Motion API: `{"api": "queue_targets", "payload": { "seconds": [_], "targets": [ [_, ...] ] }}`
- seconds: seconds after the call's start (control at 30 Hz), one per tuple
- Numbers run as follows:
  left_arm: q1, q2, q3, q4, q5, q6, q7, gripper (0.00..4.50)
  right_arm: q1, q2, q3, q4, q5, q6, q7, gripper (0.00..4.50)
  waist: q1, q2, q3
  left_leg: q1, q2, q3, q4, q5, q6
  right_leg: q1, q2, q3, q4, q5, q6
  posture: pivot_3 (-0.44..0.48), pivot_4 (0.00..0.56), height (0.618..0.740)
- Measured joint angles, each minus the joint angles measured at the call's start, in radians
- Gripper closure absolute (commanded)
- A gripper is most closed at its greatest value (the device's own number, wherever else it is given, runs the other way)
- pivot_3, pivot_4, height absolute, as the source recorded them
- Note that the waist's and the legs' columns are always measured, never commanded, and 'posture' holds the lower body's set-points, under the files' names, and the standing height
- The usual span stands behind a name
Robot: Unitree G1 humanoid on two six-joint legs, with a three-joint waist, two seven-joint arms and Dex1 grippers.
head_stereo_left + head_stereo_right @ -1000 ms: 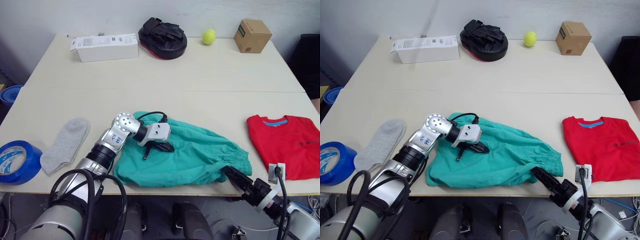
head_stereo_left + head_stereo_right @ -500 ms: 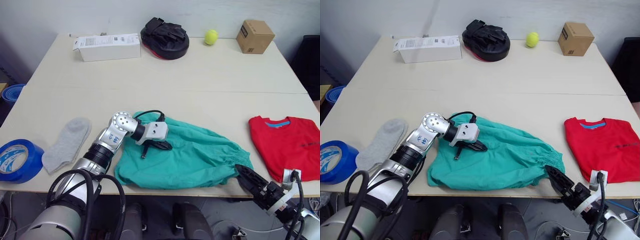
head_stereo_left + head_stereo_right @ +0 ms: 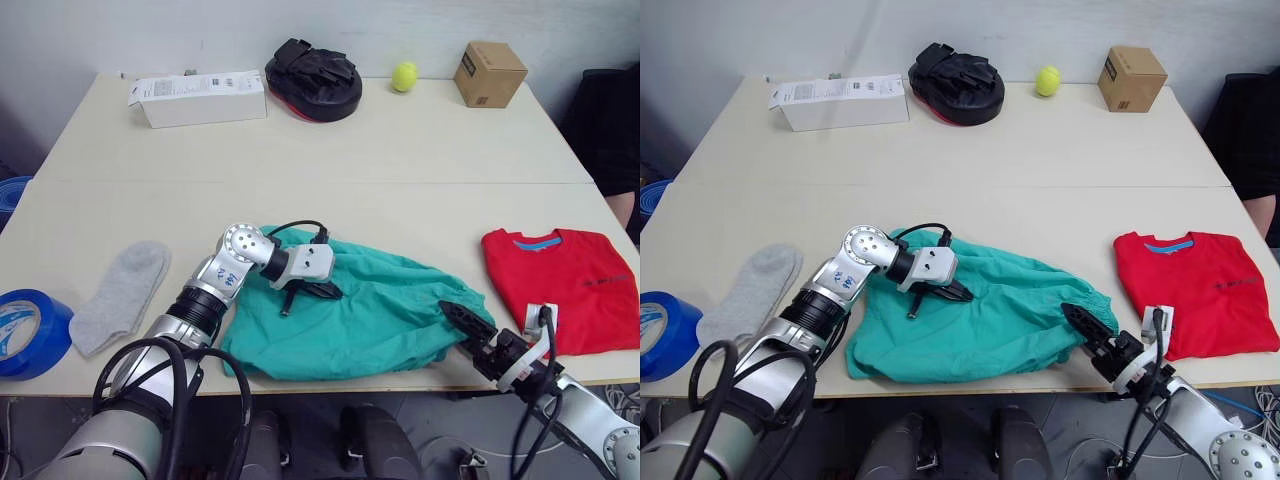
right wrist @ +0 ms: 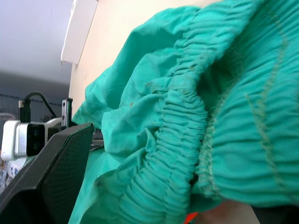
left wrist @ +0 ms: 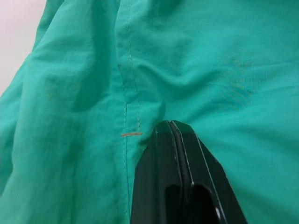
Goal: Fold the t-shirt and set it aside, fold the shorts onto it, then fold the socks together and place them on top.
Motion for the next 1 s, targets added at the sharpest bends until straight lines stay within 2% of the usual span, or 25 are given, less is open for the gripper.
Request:
{"api": "queue_targets", "payload": {
  "seconds": [0.07, 0.23, 0.33, 0.43, 0.63, 1.0],
  "targets": [
    [0.0, -0.001, 0.0, 0.001, 0.0, -0.001, 0.002, 4.5, -0.004, -0.013, 0.009, -0.015, -0.022, 0.009, -0.012, 0.57, 0.001, 0.0, 0.0, 0.0, 0.0, -0.001, -0.001, 0.0, 0.0, 0.0, 0.0, -0.001, 0.0, 0.0, 0.0, 0.0, 0.15, 0.74],
    [0.0, -0.006, 0.003, 0.005, 0.0, -0.004, 0.01, 4.5, -0.017, -0.032, 0.039, -0.026, -0.099, 0.016, -0.022, 2.37, 0.001, 0.0, 0.0, 0.0, 0.0, -0.001, -0.001, 0.0, 0.0, 0.0, 0.0, -0.001, -0.001, 0.0, 0.0, 0.0, 0.15, 0.74],
    [0.001, -0.007, 0.006, 0.005, -0.003, 0.001, 0.008, 4.5, -0.011, -0.067, 0.075, -0.078, -0.205, 0.016, 0.007, 3.27, 0.002, 0.0, 0.0, -0.001, 0.0, -0.001, -0.001, 0.0, 0.0, -0.001, 0.0, -0.001, -0.001, 0.0, 0.0, 0.0, 0.15, 0.74],
    [0.003, -0.007, 0.006, 0.002, -0.002, 0.003, 0.009, 4.5, -0.015, -0.067, 0.091, -0.118, -0.26, 0.013, 0.022, 4.39, 0.003, 0.0, 0.0, -0.001, 0.0, -0.001, -0.001, 0.001, -0.001, -0.001, 0.0, -0.002, -0.001, 0.0, 0.0, 0.0, 0.15, 0.74],
    [0.001, -0.023, 0.01, 0.02, 0.002, 0.002, 0.047, 4.5, -0.133, -0.079, 0.07, -0.124, -0.265, 0.013, -0.006, 4.45, 0.004, 0.002, 0.0, -0.002, -0.001, -0.001, -0.001, 0.002, 0.0, -0.001, -0.001, -0.002, -0.001, 0.0, 0.0, 0.0, 0.15, 0.74],
    [-0.06, -0.078, 0.028, 0.125, 0.02, -0.021, 0.124, 4.5, -0.343, -0.272, 0.021, -0.047, -0.274, 0.073, 0.048, 4.45, 0.027, 0.005, 0.001, -0.005, -0.002, -0.001, 0.0, 0.002, 0.0, -0.002, -0.001, -0.003, -0.003, 0.0, 0.0, 0.0, 0.15, 0.74]
  ]
}}
